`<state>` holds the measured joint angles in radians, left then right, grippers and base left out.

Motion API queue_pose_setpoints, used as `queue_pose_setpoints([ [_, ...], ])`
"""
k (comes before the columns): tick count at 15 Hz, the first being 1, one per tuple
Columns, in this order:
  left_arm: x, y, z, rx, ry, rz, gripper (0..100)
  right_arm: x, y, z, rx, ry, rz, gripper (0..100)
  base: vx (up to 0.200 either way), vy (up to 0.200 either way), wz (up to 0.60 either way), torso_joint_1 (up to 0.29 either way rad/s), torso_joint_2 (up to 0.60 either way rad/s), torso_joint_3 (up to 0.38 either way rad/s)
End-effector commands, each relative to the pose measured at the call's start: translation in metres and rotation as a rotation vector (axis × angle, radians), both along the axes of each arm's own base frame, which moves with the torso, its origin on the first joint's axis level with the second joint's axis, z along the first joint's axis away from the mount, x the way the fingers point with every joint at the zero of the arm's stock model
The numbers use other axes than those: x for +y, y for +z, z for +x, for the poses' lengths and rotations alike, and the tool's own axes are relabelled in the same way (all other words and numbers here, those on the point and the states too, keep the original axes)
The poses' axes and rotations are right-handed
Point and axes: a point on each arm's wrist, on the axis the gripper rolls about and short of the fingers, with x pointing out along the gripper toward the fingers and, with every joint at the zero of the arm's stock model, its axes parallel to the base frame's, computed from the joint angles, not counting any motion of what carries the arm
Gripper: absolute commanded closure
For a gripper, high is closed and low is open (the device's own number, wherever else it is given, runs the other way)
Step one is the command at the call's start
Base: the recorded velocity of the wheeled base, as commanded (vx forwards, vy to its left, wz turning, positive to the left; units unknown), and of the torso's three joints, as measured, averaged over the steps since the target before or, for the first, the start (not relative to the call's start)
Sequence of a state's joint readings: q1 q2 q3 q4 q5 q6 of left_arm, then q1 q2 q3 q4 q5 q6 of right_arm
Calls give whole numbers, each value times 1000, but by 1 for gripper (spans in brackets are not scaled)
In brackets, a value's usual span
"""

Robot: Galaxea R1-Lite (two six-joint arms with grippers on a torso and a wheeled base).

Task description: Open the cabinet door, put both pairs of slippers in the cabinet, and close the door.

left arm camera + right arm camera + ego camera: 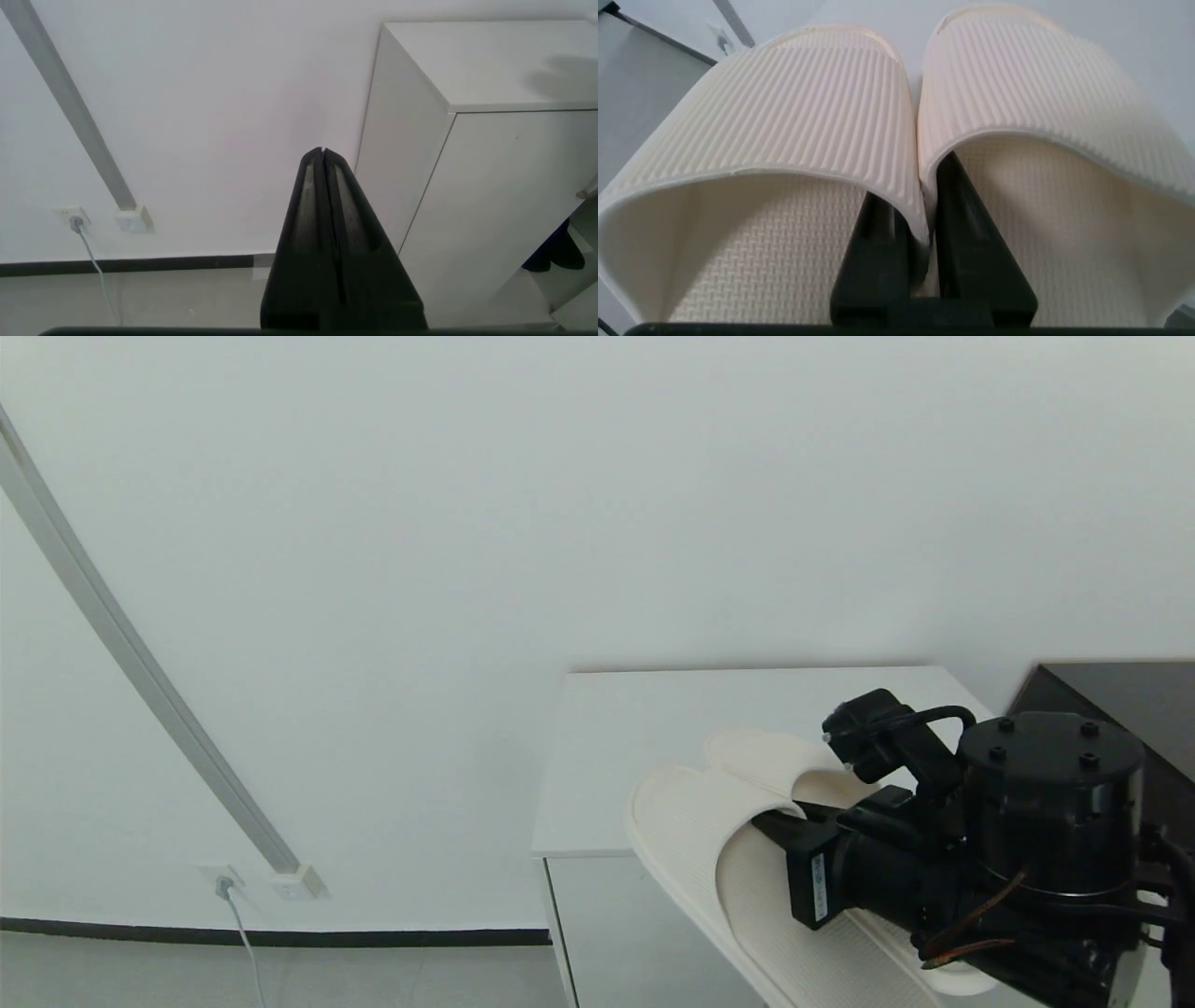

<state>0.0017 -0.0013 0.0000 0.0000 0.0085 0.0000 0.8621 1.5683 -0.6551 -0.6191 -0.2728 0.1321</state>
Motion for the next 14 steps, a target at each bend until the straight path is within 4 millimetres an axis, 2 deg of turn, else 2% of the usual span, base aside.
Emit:
queue_pose_setpoints([
  [1,0,0,0,1,1,-2,100,-3,4,-4,-10,4,13,100,0,0,0,0,0,0],
  [8,0,0,0,1,-1,-2,100,-2,0,-6,-2,8,-1,100,0,0,0,0,0,0],
  [14,0,0,0,1,-1,-3,100,-1,-1,-7,-1,13,-4,100,-200,0,0,2,3,2],
])
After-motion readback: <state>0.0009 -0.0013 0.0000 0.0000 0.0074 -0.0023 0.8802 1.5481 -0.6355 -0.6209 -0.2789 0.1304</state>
